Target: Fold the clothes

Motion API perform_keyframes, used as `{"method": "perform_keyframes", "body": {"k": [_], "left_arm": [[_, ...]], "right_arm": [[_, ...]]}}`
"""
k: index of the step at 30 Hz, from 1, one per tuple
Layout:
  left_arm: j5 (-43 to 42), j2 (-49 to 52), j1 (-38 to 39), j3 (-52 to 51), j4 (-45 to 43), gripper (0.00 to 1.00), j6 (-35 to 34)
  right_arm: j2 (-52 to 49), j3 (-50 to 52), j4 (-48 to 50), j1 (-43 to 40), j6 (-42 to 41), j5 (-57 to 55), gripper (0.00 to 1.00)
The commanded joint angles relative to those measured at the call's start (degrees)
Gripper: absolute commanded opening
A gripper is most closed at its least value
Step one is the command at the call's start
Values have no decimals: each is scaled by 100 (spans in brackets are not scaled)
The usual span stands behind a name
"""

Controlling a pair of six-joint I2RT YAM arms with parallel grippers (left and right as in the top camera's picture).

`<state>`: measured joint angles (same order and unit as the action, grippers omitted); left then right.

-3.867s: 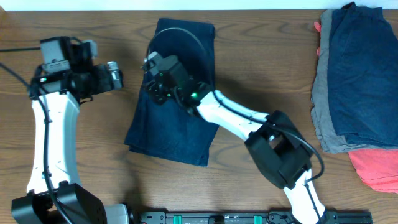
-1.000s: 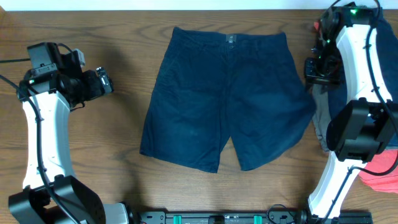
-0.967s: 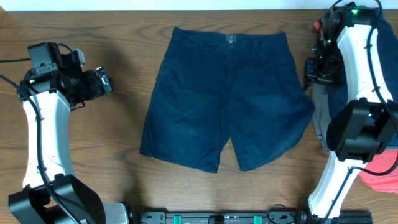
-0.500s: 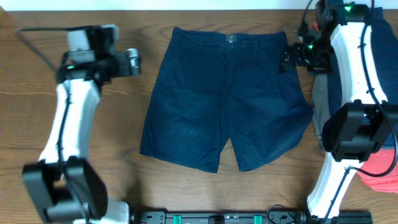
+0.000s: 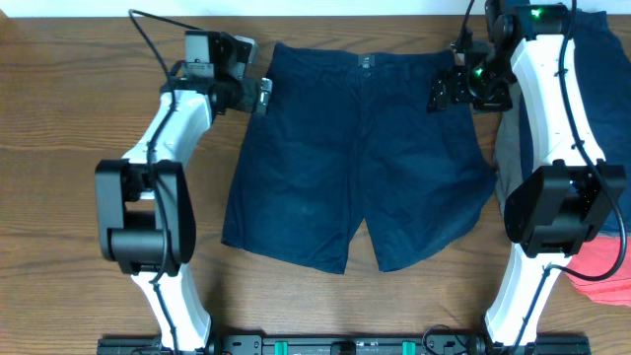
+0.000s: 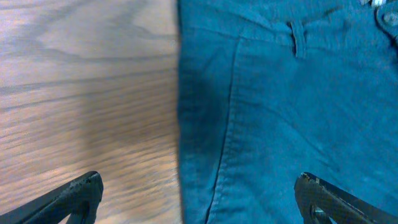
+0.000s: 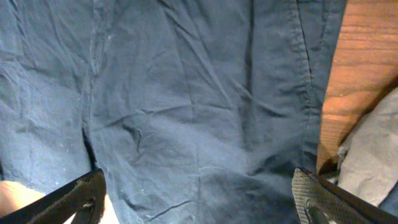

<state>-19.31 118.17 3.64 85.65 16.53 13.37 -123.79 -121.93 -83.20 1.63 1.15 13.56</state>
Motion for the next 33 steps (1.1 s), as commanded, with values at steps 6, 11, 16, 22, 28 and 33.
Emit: {"method": "perform_keyframes", "body": {"k": [6,11,16,22,28,33], "left_arm": [[-210,332,269,138,-92,100,142],[-208,581,315,138,-195,100,142],[-162,887,315,136,-210,100,140],[-162,1010,315,133,-212,92,140],[-144,1012,313,131,-140,31,96],[1019,975,197,133,9,6,-1088]], "right_arm": [[168,-109,138,81,109,306,93],[168,-107,219,81,109,431,91],[168,-107,251,81,109,435,88],[168,-107,264,81,109,494,84],[168,-107,267,81,107,551,78],[168,-107,378,107,105,881,70]]}}
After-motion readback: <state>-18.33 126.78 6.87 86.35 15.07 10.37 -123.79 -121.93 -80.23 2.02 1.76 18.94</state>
